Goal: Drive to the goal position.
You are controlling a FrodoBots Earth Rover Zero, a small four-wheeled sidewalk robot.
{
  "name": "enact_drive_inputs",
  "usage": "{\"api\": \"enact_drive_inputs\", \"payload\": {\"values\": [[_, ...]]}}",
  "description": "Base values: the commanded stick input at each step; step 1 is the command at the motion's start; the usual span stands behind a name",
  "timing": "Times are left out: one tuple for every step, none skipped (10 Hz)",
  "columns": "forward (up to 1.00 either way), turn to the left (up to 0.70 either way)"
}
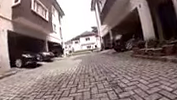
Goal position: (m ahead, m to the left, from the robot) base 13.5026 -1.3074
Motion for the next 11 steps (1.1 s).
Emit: {"api": "enact_drive_inputs", "payload": {"values": [[0.5,0.0],[0.5,0.0],[0.5,0.0],[0.5,-0.04],[0.5,-0.17],[0.5,-0.34],[0.5,-0.45],[0.5,-0.13],[0.5,0.0],[0.5,0.0],[0.5,0.0]]}}
